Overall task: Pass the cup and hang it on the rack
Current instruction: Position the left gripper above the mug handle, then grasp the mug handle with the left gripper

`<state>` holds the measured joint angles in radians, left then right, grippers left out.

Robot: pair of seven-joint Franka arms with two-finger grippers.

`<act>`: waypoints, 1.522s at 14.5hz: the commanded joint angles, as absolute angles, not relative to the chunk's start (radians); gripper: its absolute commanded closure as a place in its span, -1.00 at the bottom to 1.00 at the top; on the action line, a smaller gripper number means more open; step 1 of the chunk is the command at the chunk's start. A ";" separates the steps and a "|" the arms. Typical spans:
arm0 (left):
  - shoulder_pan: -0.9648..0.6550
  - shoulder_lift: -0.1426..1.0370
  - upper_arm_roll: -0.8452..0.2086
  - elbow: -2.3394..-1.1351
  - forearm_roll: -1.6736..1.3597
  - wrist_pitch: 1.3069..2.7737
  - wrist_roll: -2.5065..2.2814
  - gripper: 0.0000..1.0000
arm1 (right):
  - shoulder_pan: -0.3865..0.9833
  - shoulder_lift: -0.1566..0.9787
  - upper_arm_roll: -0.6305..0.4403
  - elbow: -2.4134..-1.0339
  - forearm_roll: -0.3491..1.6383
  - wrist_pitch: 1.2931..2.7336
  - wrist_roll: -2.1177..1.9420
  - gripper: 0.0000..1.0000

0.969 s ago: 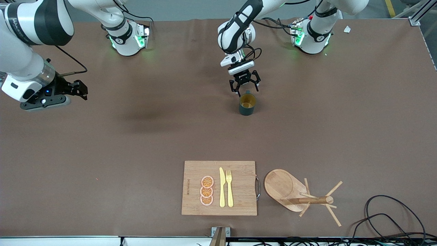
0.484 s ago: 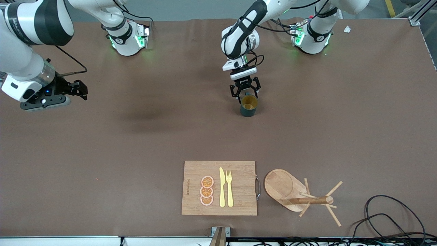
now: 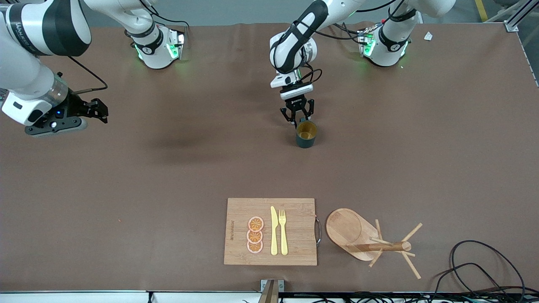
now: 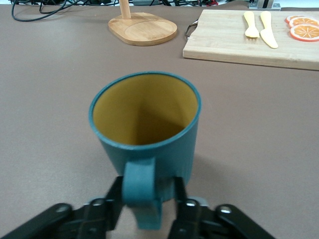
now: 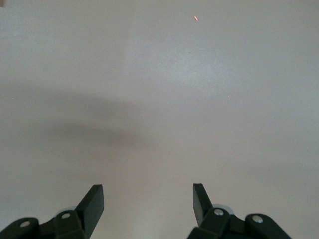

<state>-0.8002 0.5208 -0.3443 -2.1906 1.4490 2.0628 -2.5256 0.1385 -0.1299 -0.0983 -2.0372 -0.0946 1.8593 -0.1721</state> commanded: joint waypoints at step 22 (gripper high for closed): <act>-0.572 0.465 -0.347 -1.580 0.648 2.051 -1.975 0.99 | 0.088 -0.153 -0.084 -1.990 -0.104 1.867 -0.170 -0.62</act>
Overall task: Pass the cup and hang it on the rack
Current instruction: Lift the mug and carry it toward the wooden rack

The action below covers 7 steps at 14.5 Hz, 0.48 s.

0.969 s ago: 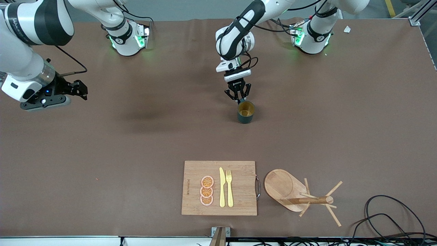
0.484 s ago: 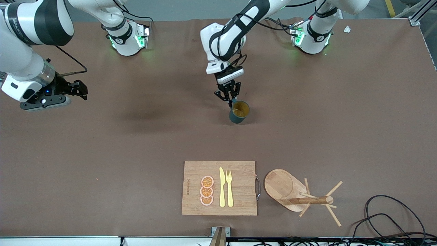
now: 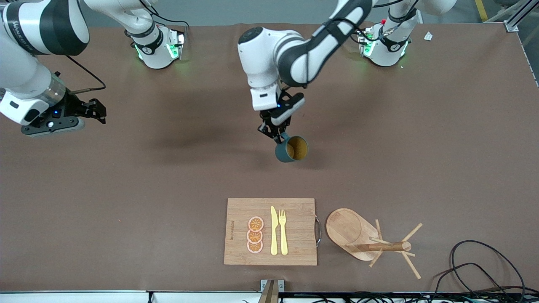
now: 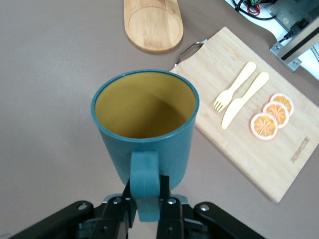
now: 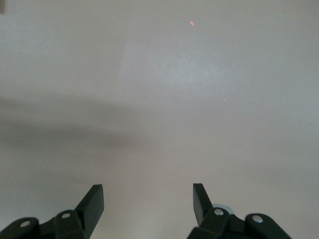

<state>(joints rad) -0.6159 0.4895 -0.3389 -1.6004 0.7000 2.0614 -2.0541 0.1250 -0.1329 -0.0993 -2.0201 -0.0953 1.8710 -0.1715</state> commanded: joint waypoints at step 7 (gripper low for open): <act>-0.425 0.407 -0.351 -1.560 0.546 2.034 -1.725 0.99 | 0.068 -0.118 -0.086 -1.873 -0.069 1.864 -0.140 -1.00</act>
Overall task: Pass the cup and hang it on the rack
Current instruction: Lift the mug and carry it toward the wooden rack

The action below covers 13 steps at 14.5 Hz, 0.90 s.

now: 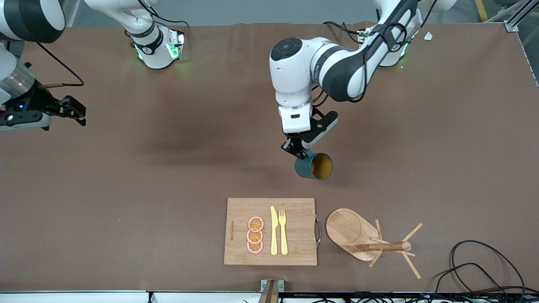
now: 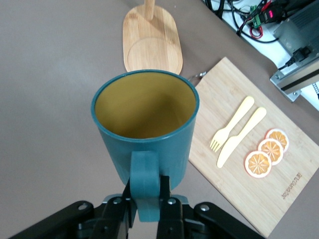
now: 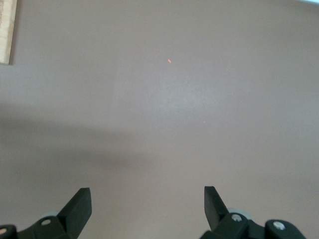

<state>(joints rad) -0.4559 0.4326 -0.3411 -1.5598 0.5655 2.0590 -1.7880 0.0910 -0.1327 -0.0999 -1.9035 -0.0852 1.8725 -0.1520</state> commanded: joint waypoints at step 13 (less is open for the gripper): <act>-0.218 0.413 -0.347 -1.411 0.157 1.965 -1.362 0.99 | 0.044 -0.008 -0.083 -1.646 0.000 1.732 0.008 -1.00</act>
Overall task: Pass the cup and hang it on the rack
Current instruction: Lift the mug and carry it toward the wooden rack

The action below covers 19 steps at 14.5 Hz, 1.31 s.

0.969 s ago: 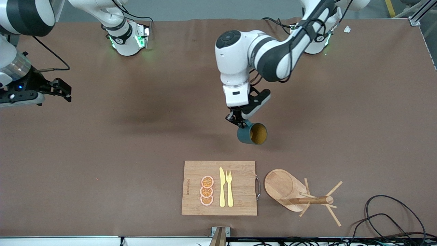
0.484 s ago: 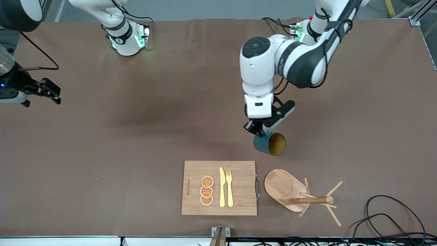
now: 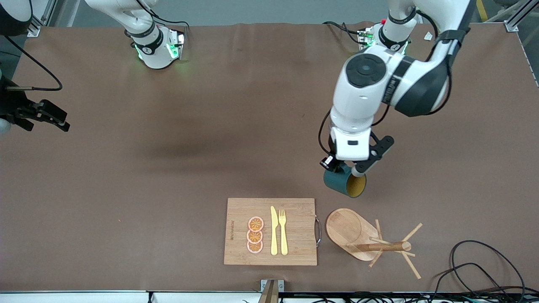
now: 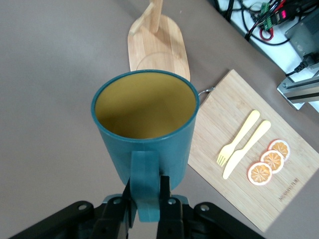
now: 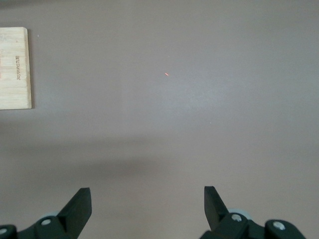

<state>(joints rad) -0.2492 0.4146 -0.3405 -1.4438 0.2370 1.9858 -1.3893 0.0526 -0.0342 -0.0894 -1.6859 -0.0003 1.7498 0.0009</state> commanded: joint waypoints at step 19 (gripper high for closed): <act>0.034 0.491 -0.344 -1.312 -0.438 2.032 -1.373 0.99 | 0.048 -0.002 -0.083 -1.629 -0.003 1.730 -0.040 -1.00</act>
<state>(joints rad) 0.0245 0.4751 -0.3359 -1.3388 -0.3627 2.0217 -1.3739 0.0521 -0.0120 -0.0871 -1.6536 -0.0010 1.7472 -0.0297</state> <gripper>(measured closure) 0.789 0.000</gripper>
